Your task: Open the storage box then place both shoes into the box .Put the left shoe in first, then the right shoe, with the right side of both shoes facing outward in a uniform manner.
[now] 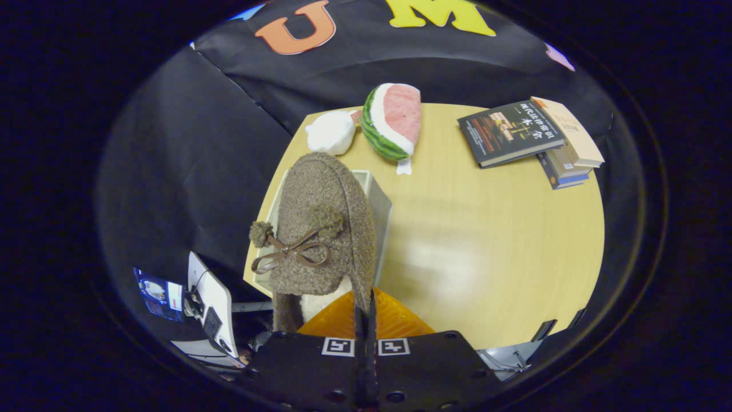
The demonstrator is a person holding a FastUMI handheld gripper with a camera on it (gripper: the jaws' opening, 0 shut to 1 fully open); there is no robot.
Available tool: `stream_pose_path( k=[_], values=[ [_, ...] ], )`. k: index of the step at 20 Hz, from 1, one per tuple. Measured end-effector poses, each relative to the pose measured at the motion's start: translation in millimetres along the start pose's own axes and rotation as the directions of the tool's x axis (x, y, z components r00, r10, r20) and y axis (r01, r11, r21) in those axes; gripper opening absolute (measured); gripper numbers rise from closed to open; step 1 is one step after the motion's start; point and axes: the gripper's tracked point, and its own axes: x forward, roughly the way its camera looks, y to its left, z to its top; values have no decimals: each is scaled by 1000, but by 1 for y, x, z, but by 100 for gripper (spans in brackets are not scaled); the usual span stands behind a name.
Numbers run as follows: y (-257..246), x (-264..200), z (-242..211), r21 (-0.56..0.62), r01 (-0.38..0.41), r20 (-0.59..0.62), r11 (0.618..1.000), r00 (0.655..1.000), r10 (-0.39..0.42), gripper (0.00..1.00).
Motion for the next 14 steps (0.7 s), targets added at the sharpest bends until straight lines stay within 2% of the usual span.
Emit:
stream_pose_path(
  k=[3,7,11,14],
  values=[
    [38,29,7,18,22,-13,1000,1000,-22,1],
    [58,78,6,58,100,-47,993,994,-98,1],
    [48,122,1,104,195,-100,975,978,-184,1],
    [23,137,7,106,314,-108,944,947,-303,1]
  ],
)
